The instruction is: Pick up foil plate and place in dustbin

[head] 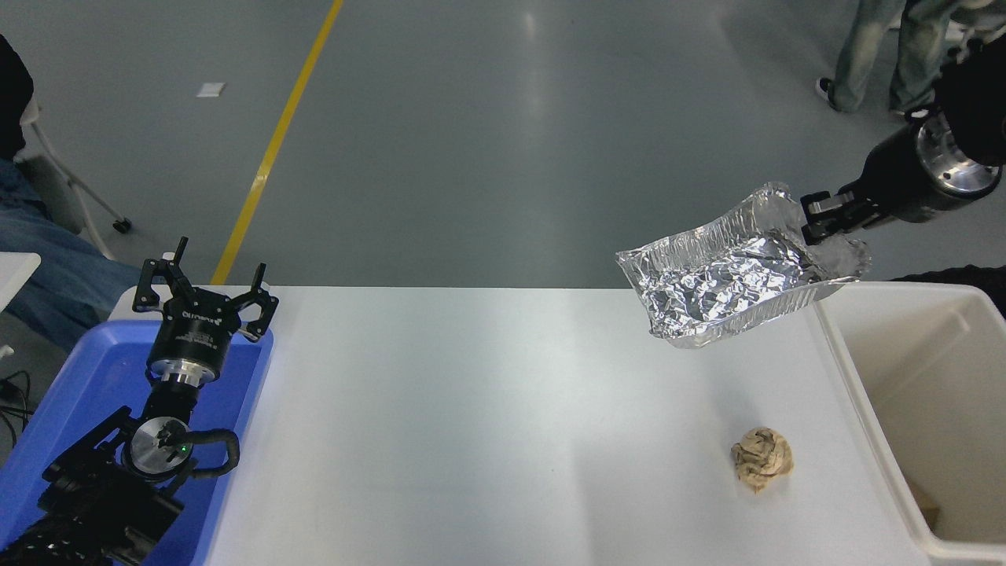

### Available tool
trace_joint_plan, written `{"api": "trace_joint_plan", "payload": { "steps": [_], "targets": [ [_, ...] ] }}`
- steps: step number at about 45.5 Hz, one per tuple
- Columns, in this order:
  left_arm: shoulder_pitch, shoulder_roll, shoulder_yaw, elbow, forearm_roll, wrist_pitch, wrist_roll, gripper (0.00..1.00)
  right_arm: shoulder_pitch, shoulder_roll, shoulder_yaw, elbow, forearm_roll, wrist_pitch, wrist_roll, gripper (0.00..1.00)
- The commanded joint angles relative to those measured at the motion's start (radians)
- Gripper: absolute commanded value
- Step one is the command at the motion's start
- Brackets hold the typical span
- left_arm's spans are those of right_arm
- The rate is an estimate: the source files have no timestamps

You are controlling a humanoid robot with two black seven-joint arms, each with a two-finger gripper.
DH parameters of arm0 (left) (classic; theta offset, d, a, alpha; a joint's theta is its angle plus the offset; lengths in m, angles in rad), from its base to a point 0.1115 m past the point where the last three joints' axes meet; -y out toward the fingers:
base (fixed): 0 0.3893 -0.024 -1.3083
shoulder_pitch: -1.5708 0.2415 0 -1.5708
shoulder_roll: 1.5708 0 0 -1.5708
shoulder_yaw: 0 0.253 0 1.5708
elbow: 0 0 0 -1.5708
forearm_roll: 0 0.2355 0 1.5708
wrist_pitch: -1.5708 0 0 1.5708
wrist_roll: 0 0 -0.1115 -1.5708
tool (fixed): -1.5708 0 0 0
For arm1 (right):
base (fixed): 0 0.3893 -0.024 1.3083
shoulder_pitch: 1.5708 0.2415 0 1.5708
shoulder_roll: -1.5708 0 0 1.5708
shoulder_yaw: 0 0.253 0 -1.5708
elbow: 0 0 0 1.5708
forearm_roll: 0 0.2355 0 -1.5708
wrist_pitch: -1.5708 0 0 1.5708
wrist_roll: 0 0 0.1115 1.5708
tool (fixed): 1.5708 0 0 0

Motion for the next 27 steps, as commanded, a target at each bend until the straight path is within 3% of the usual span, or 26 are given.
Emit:
{"api": "trace_joint_plan", "payload": {
  "steps": [1,14,19,27],
  "targets": [
    [0.0,0.001,0.0,0.0,0.0,0.0,0.0,1.0,0.163,-0.003,-0.016,0.041,0.015,0.094,0.01,0.0],
    [0.0,0.0,0.0,0.0,0.0,0.0,0.0,1.0,0.16,-0.026,-0.059,0.025,0.001,0.094,0.009,0.0],
    [0.0,0.001,0.0,0.0,0.0,0.0,0.0,1.0,0.143,-0.083,-0.097,-0.024,-0.012,0.094,0.01,0.0],
    [0.0,0.001,0.0,0.0,0.0,0.0,0.0,1.0,0.025,-0.232,-0.111,-0.194,-0.149,0.094,0.012,0.0]
  ]
}}
